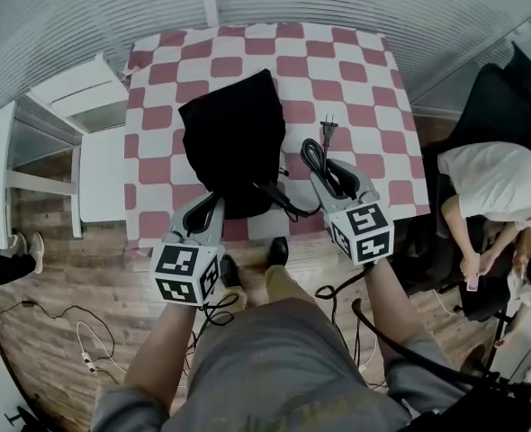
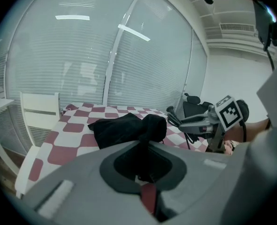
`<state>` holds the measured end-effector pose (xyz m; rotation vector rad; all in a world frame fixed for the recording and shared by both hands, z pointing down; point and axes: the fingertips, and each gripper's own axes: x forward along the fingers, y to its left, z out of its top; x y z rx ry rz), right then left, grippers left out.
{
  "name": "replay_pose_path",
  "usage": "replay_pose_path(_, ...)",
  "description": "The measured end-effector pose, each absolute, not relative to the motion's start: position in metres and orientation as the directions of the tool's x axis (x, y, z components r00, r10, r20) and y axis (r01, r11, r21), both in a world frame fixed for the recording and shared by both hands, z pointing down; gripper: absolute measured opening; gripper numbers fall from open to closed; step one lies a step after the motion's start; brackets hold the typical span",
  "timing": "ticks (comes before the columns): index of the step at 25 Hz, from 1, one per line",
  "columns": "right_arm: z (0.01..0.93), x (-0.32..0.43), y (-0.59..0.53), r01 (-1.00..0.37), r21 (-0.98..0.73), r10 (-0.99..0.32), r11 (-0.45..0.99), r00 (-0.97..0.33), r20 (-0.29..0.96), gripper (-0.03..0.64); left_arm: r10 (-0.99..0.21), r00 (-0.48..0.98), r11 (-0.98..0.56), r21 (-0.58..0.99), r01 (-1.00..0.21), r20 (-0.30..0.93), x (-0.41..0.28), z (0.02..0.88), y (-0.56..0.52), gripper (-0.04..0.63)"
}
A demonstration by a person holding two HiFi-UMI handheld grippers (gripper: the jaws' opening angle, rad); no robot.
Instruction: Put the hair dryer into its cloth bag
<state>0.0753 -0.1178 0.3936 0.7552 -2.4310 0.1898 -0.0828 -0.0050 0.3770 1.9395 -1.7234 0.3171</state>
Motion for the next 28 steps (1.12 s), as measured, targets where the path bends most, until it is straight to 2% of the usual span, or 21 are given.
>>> replay_pose_path(5, 0.358, 0.046, -0.071, -0.243, 0.323, -0.381, 0.915, -0.783, 0.492, 0.155, -0.833, 0.193, -0.086, 0.223, -0.971, 0.519, -0.083, 0.375, -0.01, 0.005)
replay_pose_path(10, 0.37, 0.026, -0.022, 0.129, 0.569, -0.272, 0.812, -0.78, 0.564, 0.153, -0.823, 0.221, -0.102, 0.246, -0.964, 0.524, -0.079, 0.374, -0.012, 0.005)
replay_pose_path(14, 0.391, 0.017, -0.004, 0.361, 0.633, -0.218, 0.685, -0.727, 0.651, 0.153, -0.817, 0.237, -0.119, 0.249, -0.961, 0.525, -0.074, 0.375, -0.011, 0.005)
replay_pose_path(18, 0.414, 0.013, 0.003, 0.511, 0.566, -0.144, 0.647, -0.647, 0.749, 0.155, -0.818, 0.24, -0.117, 0.258, -0.959, 0.522, -0.077, 0.374, -0.008, 0.005)
replay_pose_path(20, 0.426, 0.015, 0.002, 0.553, 0.505, -0.119, 0.663, -0.588, 0.8, 0.153, -0.828, 0.243, -0.123, 0.258, -0.958, 0.505, -0.078, 0.369, -0.006, 0.005)
replay_pose_path(22, 0.431, 0.014, -0.003, 0.528, 0.459, -0.113, 0.714, -0.561, 0.82, 0.153, -0.832, 0.252, -0.156, 0.227, -0.961, 0.494, -0.075, 0.365, -0.003, 0.005)
replay_pose_path(28, 0.425, -0.004, -0.033, 0.259, 0.348, -0.144, 0.901, -0.578, 0.803, 0.152, -0.818, 0.276, -0.235, 0.144, -0.961, 0.506, -0.063, 0.373, 0.011, 0.005)
